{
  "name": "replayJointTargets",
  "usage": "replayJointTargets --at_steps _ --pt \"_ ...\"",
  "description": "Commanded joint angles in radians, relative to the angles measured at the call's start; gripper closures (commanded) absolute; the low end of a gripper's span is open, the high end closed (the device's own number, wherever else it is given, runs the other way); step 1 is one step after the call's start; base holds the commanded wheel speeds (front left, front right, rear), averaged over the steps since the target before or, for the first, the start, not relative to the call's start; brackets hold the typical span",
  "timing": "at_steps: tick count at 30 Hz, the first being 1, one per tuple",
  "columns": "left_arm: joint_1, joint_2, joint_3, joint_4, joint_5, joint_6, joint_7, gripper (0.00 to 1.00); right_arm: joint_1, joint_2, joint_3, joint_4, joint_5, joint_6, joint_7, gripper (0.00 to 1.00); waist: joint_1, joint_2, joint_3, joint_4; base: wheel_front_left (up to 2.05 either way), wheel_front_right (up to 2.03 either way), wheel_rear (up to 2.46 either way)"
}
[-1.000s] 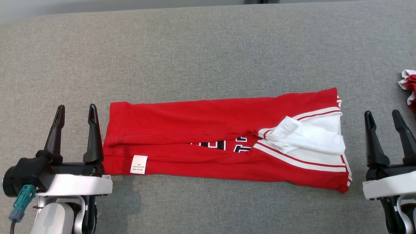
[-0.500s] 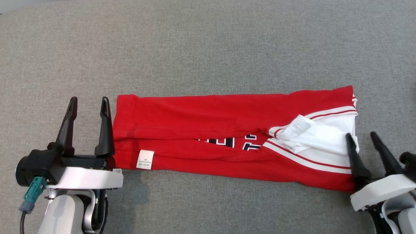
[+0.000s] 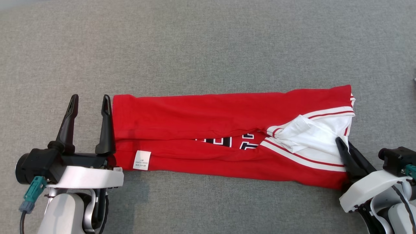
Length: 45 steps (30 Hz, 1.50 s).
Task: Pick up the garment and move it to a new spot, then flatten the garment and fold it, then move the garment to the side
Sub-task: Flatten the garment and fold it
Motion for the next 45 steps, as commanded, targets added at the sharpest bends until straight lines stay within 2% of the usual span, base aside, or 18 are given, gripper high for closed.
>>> replayJointTargets --at_steps 1,7,11,15,21,29,35,40,42,45 --pt "-0.011 0.0 0.007 -0.008 0.009 -0.004 -0.004 0.0 -0.003 -0.012 -0.001 -0.007 0.007 -0.004 0.008 1.0 0.0 0.0 0.002 -0.006 0.0 0.0 0.0" --pt "-0.004 -0.003 0.018 -0.02 0.018 -0.005 -0.004 0.0 -0.013 -0.064 -0.034 -0.044 0.014 -0.003 -0.001 1.0 0.0 0.0 0.007 -0.029 0.0 0.0 0.0" --pt "0.002 -0.004 0.021 -0.021 0.02 -0.013 -0.004 0.0 0.011 -0.122 -0.12 -0.042 0.012 -0.003 -0.008 1.0 0.0 0.0 0.004 -0.044 0.0 0.0 0.0" --pt "0.002 -0.006 0.02 -0.022 0.024 -0.018 -0.004 0.0 0.026 -0.149 -0.21 -0.056 0.002 -0.003 -0.01 1.0 0.0 0.0 -0.001 -0.053 0.0 0.0 0.0" --pt "0.004 -0.005 0.018 -0.02 0.025 -0.025 -0.004 0.0 -0.003 -0.136 -0.22 -0.117 -0.009 -0.003 -0.002 1.0 0.0 0.0 -0.012 -0.067 0.0 0.0 0.0" --pt "0.007 -0.002 0.012 -0.018 0.02 -0.032 -0.004 0.0 -0.035 -0.104 -0.117 -0.314 -0.028 -0.002 0.086 1.0 0.0 0.0 -0.026 -0.074 0.0 0.0 0.0" --pt "-0.002 -0.005 0.001 -0.016 0.014 -0.034 -0.003 0.0 -0.094 -0.034 0.053 -0.44 -0.037 -0.002 0.181 1.0 0.0 0.0 -0.025 -0.065 0.0 0.0 0.0" --pt "-0.014 -0.009 -0.011 -0.013 0.007 -0.037 -0.002 0.0 -0.15 0.057 0.214 -0.44 -0.019 -0.002 0.196 1.0 0.0 0.0 -0.016 -0.041 0.0 0.0 0.0" --pt "-0.019 -0.013 -0.016 -0.007 0.004 -0.039 -0.002 0.0 -0.179 0.114 0.287 -0.399 -0.013 -0.002 0.172 1.0 0.0 0.0 -0.008 -0.026 0.0 0.0 0.0" --pt "-0.026 -0.017 -0.025 0.002 0.003 -0.043 -0.003 0.0 -0.202 0.152 0.349 -0.339 0.003 -0.002 0.139 1.0 0.0 0.0 0.002 -0.011 0.0 0.0 0.0"
